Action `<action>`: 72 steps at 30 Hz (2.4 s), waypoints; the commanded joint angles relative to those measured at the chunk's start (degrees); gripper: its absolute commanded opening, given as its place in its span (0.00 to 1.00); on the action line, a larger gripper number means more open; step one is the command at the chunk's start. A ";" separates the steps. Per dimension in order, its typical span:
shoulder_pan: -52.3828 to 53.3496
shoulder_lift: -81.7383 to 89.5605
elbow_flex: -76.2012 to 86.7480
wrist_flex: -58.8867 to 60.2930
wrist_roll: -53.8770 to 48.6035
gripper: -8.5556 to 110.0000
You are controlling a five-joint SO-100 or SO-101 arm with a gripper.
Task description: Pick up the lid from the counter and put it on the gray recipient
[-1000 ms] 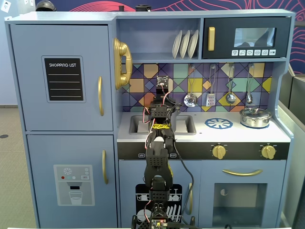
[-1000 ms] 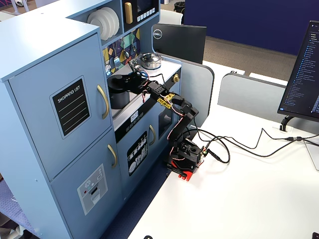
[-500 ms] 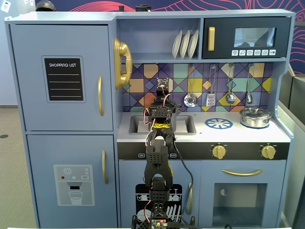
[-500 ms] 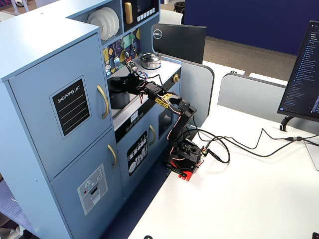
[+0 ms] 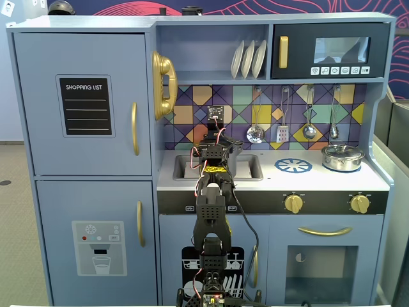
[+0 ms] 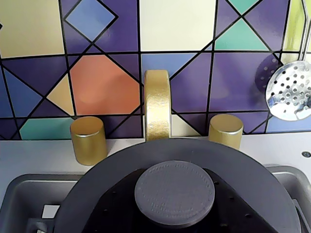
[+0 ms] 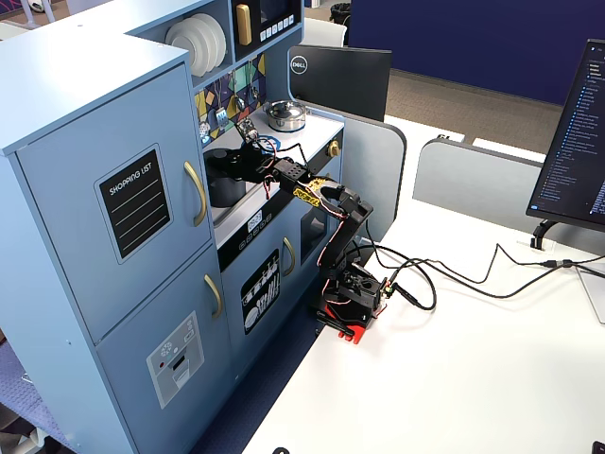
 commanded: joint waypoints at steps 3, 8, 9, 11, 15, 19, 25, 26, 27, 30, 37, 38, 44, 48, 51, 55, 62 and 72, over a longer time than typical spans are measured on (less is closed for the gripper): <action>-0.97 3.25 -0.44 -0.79 0.26 0.07; -1.23 4.92 -0.70 2.90 0.44 0.07; -1.23 5.45 -0.70 3.96 0.88 0.07; -1.41 6.77 -0.44 6.24 2.46 0.12; -1.67 9.67 -0.70 10.72 3.78 0.23; -2.20 14.77 -3.34 18.81 2.81 0.22; -3.78 29.79 -2.99 44.82 1.85 0.07; -4.57 32.34 -0.97 47.11 2.55 0.07; -5.36 34.89 1.93 48.25 2.46 0.07; -5.54 41.66 12.22 49.57 2.20 0.07; -1.41 57.48 48.34 44.21 0.53 0.07; -0.97 60.21 53.53 43.86 0.44 0.07; -0.62 69.26 69.17 57.57 -0.09 0.07; -0.62 69.26 72.69 69.61 -2.46 0.09; -1.49 69.26 72.69 74.27 3.87 0.11; 2.11 69.26 72.69 74.44 5.36 0.12; 2.81 69.26 72.69 74.44 5.36 0.13; 2.81 69.26 72.69 74.44 5.36 0.14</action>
